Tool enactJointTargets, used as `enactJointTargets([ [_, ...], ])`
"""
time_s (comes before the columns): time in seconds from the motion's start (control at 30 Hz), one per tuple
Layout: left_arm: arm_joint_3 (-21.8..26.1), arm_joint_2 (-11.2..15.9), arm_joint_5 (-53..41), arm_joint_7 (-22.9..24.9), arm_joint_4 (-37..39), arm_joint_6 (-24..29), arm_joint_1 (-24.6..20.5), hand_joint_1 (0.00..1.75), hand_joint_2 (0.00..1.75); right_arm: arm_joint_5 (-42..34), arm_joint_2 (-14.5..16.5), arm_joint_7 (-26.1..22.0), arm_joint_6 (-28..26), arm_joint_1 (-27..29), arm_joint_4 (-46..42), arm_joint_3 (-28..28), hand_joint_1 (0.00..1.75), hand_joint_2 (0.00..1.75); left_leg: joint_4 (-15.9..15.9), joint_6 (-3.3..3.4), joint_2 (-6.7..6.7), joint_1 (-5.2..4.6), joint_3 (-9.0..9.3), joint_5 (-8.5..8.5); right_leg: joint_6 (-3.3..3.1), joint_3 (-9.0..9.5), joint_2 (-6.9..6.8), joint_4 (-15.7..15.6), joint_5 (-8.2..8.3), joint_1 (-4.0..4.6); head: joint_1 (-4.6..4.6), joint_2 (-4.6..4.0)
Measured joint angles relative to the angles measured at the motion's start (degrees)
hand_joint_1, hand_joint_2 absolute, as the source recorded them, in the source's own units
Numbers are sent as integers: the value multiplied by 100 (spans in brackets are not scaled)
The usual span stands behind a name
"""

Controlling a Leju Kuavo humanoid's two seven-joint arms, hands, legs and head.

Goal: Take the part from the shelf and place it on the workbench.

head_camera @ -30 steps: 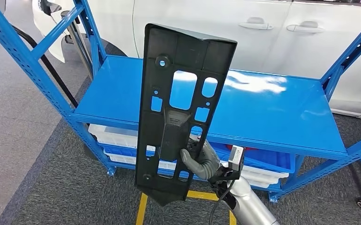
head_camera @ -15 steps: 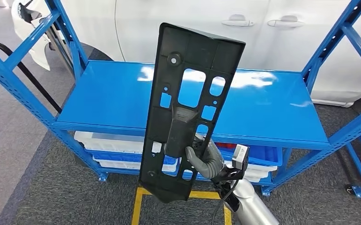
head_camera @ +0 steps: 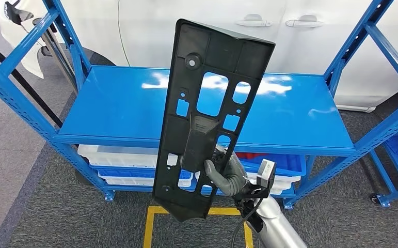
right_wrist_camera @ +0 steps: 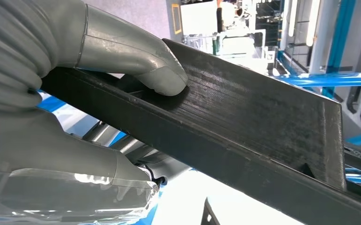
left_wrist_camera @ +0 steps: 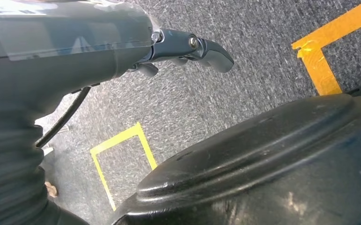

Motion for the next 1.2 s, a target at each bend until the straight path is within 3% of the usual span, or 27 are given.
enactJointTargets([
  [0.1,-1,-1,-5,20,0,-30,-1,0,175,9,4,-23,-5,7,-15,-27,175,175,-23,-102,-6,-12,-30,62,-86,20,8,-170,92,22,0,0],
  [0.17,0,1,-5,38,0,-37,-5,0,175,14,12,-30,-9,18,-35,-40,175,175,54,-164,-2,-17,-80,-36,-159,-19,-6,-218,178,-10,0,0],
  [0.23,1,6,-4,48,0,-37,-15,0,175,23,36,-32,-12,20,-58,-43,175,175,530,-199,4,-15,-258,-446,-216,-93,-20,-254,270,-30,-1,0],
  [0.3,6,12,1,52,0,-32,-32,0,175,34,59,-26,-14,22,-67,-48,175,175,1298,-223,5,-13,-496,-917,-235,-205,-24,-249,352,-18,-1,0],
  [0.33,12,15,4,52,0,-26,-39,0,175,38,66,-18,-12,21,-65,-50,175,175,1532,-230,5,-13,-529,-1027,-234,-262,-24,-243,395,-12,-1,0],
  [0.37,20,19,8,53,0,-16,-42,0,175,40,75,-9,-9,19,-63,-54,175,175,1567,-232,5,-13,-462,-1035,-228,-321,-22,-235,439,-9,-1,0],
  [0.4,28,23,11,55,0,-5,-38,0,175,42,89,-3,-4,12,-61,-58,175,175,1328,-228,5,-12,-265,-935,-217,-377,-16,-223,480,-8,-1,0],
  [0.47,37,33,16,61,0,15,-19,0,175,40,121,2,9,-24,-58,-70,175,175,477,-204,4,-11,292,-687,-175,-473,5,-180,555,1,-2,0],
  [0.5,39,37,17,63,0,26,-8,0,175,37,136,3,15,-54,-56,-79,175,175,140,-174,-4,-16,485,-597,-144,-506,14,-158,588,11,-2,0],
  [0.53,40,38,19,65,0,34,0,0,175,33,148,4,23,-85,-52,-86,175,175,-37,-139,-13,-23,575,-551,-112,-526,21,-144,622,22,-1,0],
  [0.63,49,26,22,68,0,46,4,0,175,27,167,6,52,-131,-35,-99,175,175,-62,-20,-13,-37,502,-418,-9,-563,32,-155,726,18,1,0],
  [0.67,51,19,23,69,0,46,4,0,175,27,168,7,63,-131,-26,-105,175,175,-66,20,2,-31,458,-357,24,-600,32,-111,657,8,1,0],
  [0.7,54,11,27,69,0,47,3,0,175,26,169,8,71,-132,-17,-112,175,175,-75,58,21,-20,397,-287,53,-664,30,33,474,-3,1,0],
  [0.8,63,3,51,68,0,51,0,0,175,15,169,14,86,-131,-3,-126,175,175,-70,112,55,-22,141,-82,121,-939,10,1054,-392,-28,0,0],
  [0.83,68,2,58,67,0,54,-2,0,175,11,169,16,87,-130,1,-127,175,175,-63,111,61,-28,47,-18,132,-969,6,1360,-527,-31,0,0],
  [0.87,72,1,61,64,0,56,-4,0,175,9,169,18,88,-129,4,-128,175,175,-53,107,64,-32,-42,40,130,-915,4,1499,-529,-31,0,0],
  [0.9,76,-1,62,60,0,58,-7,0,175,8,169,19,88,-129,7,-131,175,175,-42,100,66,-36,-129,97,116,-753,3,1429,-428,-29,0,0],
  [0.97,79,-14,61,52,0,59,-11,0,175,7,169,20,88,-133,2,-139,175,175,-23,82,65,-44,-264,203,36,-150,4,752,-225,-6,0,0],
  [1.03,79,-36,55,52,0,59,-10,0,175,6,173,21,89,-142,-17,-155,175,175,-23,35,59,-47,-323,300,-53,406,2,-26,-246,41,0,0],
  [1.07,79,-44,53,55,0,58,-9,0,175,3,174,21,90,-148,-26,-167,175,175,-36,0,58,-38,-328,348,-88,530,2,-232,-285,65,0,0],
  [1.13,79,-45,51,66,0,57,-4,0,175,-4,178,20,90,-151,-31,-191,175,175,-85,-75,59,-27,-331,442,-144,523,-4,-329,-205,71,0,0],
  [1.17,80,-44,52,73,0,57,-3,0,175,-7,181,21,91,-152,-31,-201,175,175,-79,-106,59,-28,-352,418,-180,489,-14,-363,-139,56,0,0],
  [1.2,80,-43,52,79,0,57,-5,0,175,-9,187,23,93,-151,-31,-208,175,175,4,-131,58,-33,-395,281,-217,434,-27,-388,-58,36,0,0],
])
